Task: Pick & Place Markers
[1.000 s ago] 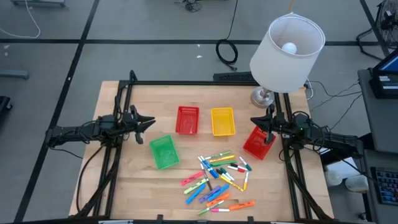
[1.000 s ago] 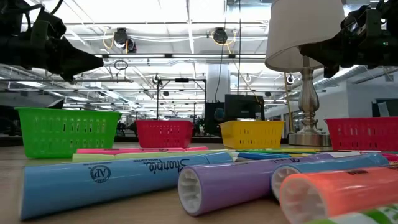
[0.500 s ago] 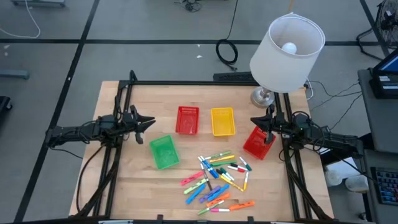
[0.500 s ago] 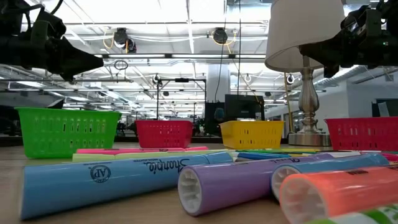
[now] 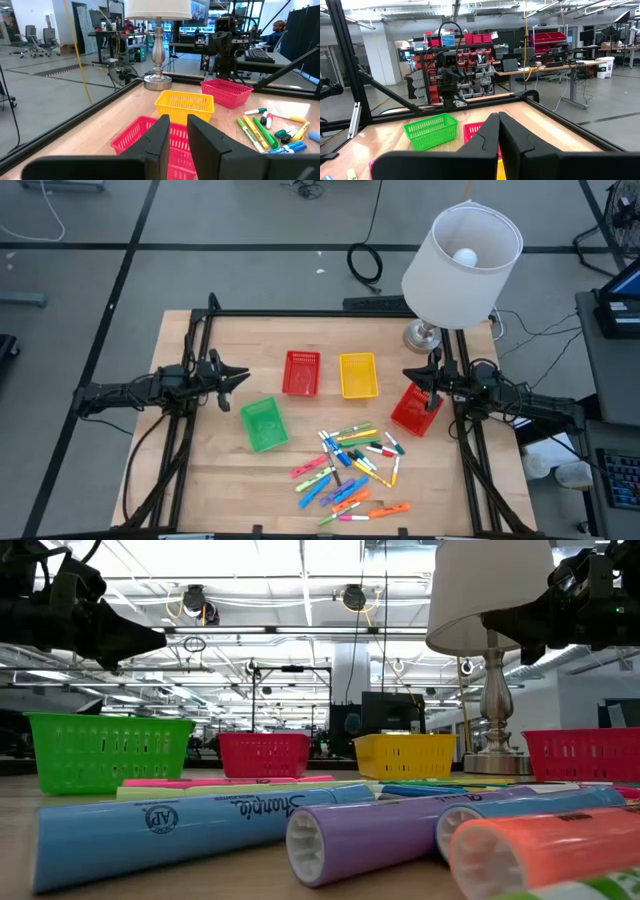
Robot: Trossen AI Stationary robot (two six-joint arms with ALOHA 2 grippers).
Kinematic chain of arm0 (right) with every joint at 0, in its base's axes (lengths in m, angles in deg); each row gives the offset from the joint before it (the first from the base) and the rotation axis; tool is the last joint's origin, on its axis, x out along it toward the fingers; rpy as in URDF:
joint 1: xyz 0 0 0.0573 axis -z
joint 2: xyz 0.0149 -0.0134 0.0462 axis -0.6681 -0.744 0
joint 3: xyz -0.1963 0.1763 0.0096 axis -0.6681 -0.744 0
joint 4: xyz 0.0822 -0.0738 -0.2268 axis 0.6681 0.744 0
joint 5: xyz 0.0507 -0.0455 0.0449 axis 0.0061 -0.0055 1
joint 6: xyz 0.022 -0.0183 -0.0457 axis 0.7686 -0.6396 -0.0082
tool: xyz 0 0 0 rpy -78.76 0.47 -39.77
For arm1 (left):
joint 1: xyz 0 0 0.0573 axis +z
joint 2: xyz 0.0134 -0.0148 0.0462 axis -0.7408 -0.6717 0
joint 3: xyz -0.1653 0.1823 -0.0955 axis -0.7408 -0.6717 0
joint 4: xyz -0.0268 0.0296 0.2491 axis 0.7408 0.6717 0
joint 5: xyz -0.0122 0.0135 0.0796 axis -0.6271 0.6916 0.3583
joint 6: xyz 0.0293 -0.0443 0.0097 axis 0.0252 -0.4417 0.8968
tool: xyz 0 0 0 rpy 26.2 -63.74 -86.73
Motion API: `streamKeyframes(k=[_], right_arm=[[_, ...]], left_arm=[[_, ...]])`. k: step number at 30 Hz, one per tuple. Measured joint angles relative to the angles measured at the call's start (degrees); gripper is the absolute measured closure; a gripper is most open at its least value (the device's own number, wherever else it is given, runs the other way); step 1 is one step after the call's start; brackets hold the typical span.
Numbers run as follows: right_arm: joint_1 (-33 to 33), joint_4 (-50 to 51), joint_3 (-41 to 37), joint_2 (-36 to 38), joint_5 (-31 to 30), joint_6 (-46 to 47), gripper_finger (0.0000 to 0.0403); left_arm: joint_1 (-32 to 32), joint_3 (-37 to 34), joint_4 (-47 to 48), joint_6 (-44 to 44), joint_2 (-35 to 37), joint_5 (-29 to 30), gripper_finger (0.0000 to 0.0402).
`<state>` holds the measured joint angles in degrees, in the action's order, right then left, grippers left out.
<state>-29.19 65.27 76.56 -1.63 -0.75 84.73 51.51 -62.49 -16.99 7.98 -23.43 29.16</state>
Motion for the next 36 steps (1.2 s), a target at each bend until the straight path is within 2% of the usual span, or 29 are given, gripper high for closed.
streamKeyframes(k=[36], right_arm=[[0.0,-0.5,0.0,0.0,0.0,-2.2,0.0403]], left_arm=[[0.0,-0.1,-0.8,-0.5,0.0,0.0,0.0327]])
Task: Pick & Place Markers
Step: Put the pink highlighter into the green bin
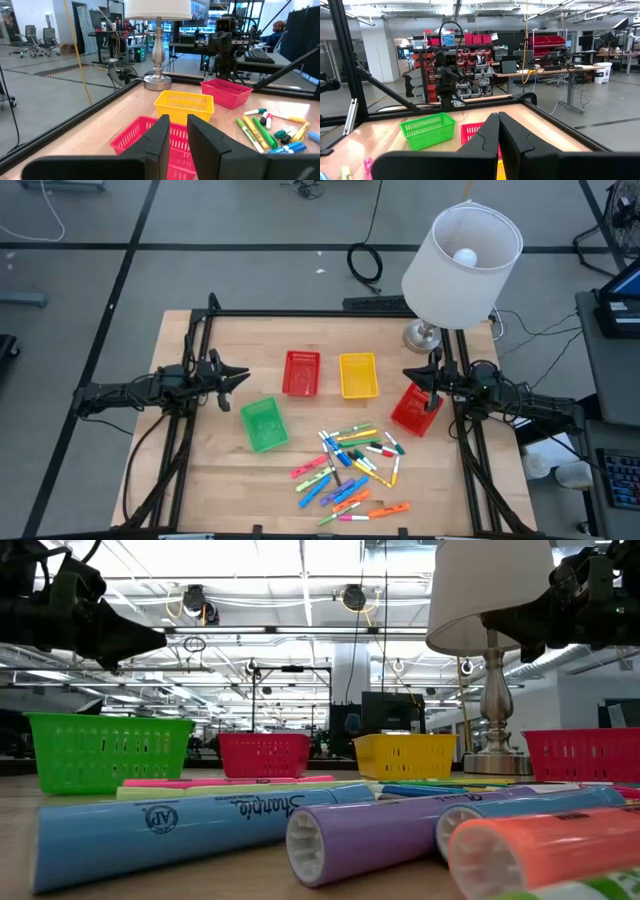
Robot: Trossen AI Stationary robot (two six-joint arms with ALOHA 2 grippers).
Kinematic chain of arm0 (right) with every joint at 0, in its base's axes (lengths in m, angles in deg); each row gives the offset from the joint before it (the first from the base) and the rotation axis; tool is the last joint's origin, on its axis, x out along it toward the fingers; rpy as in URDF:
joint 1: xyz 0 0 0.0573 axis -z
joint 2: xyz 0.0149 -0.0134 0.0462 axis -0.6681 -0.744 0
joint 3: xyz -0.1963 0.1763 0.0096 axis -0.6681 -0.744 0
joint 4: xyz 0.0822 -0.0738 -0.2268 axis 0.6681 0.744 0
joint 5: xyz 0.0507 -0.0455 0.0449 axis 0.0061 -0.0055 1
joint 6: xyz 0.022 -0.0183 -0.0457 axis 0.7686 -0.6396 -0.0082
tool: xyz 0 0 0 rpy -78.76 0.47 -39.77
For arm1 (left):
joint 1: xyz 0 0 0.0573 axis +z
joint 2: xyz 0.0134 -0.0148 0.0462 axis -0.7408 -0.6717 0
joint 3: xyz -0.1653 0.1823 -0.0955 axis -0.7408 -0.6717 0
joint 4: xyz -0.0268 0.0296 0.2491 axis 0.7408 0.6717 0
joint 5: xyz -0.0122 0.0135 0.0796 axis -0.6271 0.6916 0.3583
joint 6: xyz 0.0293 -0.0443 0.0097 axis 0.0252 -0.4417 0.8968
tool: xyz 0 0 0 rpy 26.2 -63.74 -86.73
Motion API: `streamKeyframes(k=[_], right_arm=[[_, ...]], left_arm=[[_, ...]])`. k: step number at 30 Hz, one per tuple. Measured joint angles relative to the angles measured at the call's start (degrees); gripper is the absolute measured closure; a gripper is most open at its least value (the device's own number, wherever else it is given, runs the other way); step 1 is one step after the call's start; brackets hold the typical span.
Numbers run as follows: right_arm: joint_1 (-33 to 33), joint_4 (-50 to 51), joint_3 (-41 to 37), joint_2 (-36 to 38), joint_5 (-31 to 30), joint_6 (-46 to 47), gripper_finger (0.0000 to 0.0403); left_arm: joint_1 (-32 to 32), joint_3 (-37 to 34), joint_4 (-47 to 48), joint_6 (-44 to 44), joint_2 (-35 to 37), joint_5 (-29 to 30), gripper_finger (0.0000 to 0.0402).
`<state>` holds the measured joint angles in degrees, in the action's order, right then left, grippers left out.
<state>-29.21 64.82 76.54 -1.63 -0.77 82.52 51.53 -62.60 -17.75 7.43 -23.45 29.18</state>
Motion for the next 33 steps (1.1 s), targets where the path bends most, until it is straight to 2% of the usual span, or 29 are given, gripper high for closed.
streamKeyframes(k=[11,18,22,26,31,33], right_arm=[[0.0,-0.8,0.0,0.0,0.2,0.0,0.0403],[0.0,-1.0,0.0,0.0,0.2,0.0,0.0403],[0.0,-1.0,0.0,0.0,0.2,0.0,0.0403],[0.0,-1.0,0.0,0.0,0.2,-0.1,0.0403],[-0.1,-1.0,0.0,0.0,0.2,-1.9,0.0403],[-0.1,-1.0,0.0,0.0,0.2,-3.1,0.0403]], left_arm=[[0.0,0.0,-5.9,-8.8,0.0,-1.9,0.0327],[0.0,0.1,-9.6,-10.9,0.0,-2.6,0.0327],[-0.6,3.3,-8.1,-10.0,-1.8,-4.5,0.0328],[-3.8,11.5,-5.5,-9.8,-10.9,-5.5,0.0339],[-9.9,26.6,1.2,-7.1,-31.9,-2.5,0.0389],[-12.1,33.2,5.2,-5.8,-40.2,-1.3,0.0396]])
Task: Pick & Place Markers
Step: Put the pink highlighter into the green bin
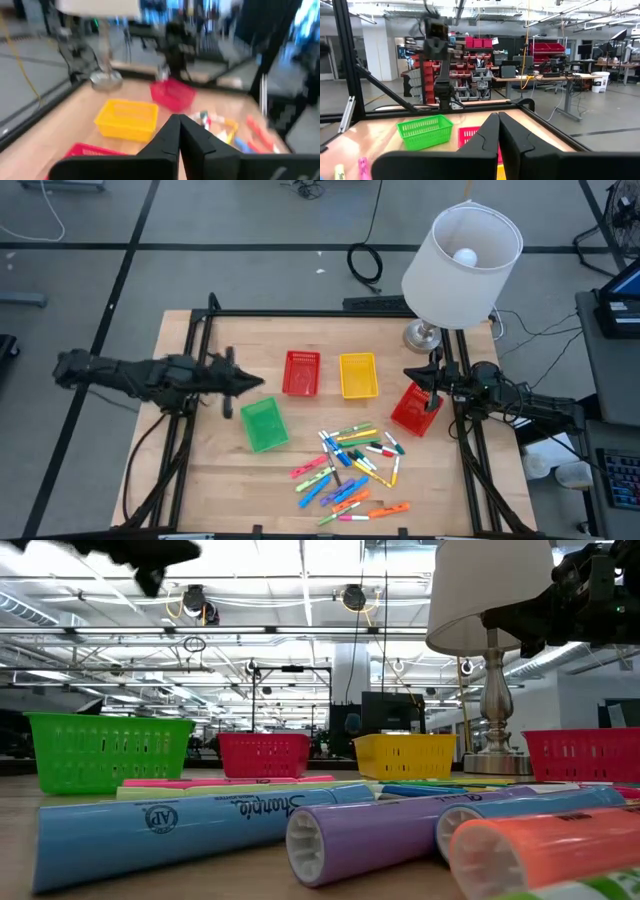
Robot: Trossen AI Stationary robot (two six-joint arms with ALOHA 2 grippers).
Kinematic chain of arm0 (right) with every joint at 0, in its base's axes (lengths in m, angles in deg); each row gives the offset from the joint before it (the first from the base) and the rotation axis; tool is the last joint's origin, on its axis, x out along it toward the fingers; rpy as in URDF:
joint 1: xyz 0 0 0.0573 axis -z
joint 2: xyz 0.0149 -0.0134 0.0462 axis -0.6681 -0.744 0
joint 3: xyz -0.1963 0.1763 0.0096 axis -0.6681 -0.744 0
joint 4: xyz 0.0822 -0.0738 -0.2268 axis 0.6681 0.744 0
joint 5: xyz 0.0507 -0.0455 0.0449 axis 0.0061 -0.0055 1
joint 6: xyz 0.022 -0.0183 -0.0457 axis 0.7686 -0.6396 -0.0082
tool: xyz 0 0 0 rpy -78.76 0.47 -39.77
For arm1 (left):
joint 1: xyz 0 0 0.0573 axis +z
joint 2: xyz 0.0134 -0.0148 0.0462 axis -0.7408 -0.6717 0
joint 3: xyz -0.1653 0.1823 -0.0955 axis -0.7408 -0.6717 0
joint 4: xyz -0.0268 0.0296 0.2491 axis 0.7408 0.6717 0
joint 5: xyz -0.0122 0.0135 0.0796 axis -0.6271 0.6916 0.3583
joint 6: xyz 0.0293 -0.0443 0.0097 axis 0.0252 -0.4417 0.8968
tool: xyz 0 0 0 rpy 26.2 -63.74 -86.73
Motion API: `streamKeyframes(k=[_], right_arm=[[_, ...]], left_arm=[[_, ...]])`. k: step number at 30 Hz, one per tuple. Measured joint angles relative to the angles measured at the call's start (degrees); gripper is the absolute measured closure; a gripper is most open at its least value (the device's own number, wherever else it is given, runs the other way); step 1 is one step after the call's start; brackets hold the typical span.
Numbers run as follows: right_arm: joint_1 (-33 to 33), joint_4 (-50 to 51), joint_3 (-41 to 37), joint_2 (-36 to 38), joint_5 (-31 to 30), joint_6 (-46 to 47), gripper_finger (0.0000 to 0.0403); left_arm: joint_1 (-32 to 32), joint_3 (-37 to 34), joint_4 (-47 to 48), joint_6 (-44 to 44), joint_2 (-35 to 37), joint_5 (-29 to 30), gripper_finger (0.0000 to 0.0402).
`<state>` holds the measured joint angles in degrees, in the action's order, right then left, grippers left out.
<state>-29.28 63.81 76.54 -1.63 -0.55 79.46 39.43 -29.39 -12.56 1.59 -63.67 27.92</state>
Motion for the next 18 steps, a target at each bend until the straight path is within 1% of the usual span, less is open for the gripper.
streamKeyframes(k=[5,7,11,15,18], right_arm=[[0.0,0.1,0.0,0.0,0.0,-0.9,0.0403],[0.0,0.0,0.0,0.0,0.0,-1.6,0.0403],[0.0,0.0,0.0,0.0,0.0,-1.3,0.0403],[0.0,0.0,0.0,0.0,0.0,-1.5,0.0403],[0.0,0.0,0.0,0.0,0.0,-1.1,0.0403]], left_arm=[[-4.7,15.3,9.3,2.1,-17.8,0.7,0.0387],[-6.3,20.8,13.7,3.1,-23.4,0.6,0.0391],[-8.5,31.1,21.3,4.2,-32.6,-2.2,0.0396],[-10.5,39.4,24.5,0.9,-40.4,-3.1,0.0389],[-11.9,45.2,26.8,-4.7,-46.3,-3.4,0.0397]])
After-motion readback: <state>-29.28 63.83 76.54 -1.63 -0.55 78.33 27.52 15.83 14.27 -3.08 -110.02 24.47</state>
